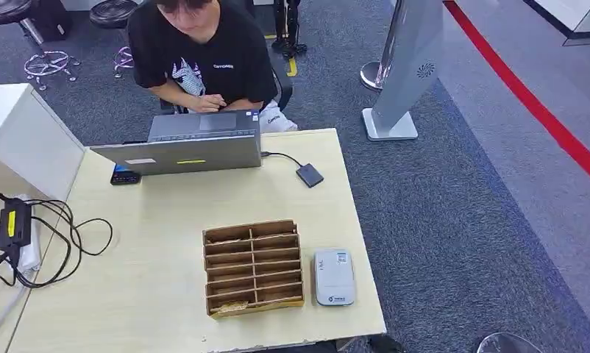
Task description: Pass the card to the sensor for recognition and then transmit it.
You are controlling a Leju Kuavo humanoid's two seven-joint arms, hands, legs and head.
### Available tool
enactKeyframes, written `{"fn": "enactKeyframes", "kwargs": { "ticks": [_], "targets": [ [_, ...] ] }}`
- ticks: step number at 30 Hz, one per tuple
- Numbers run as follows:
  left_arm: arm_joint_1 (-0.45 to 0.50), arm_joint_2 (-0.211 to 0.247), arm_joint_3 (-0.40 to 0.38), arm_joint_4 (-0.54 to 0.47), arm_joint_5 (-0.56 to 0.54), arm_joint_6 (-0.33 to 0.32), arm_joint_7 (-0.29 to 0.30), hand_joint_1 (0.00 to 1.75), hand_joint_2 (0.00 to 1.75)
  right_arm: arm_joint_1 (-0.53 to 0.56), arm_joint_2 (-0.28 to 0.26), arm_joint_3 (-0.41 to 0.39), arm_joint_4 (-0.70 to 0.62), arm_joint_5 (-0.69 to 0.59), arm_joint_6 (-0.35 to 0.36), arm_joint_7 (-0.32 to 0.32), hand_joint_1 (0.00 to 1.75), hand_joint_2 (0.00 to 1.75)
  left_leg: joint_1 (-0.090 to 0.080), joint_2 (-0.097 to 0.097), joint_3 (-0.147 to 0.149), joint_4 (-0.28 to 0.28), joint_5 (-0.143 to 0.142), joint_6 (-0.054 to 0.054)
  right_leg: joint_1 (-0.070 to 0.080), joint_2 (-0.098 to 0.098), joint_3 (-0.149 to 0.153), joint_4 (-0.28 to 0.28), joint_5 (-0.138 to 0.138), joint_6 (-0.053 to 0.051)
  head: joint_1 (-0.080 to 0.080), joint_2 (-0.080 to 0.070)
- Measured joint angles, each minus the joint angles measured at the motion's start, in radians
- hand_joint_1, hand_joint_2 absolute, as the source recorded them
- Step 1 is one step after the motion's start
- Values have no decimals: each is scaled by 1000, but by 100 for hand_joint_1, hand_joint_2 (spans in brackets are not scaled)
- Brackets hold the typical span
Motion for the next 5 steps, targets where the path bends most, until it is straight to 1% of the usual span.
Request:
{"fn": "enactKeyframes", "kwargs": {
  "ticks": [5],
  "targets": [
    [1,2,-16,0,-2,1,-5,0,175,-14,0,1,0,-2,5,-5,0,0,0,0,0,0,0,0,0,0,0,0,0,0,0,0]
  ]
}}
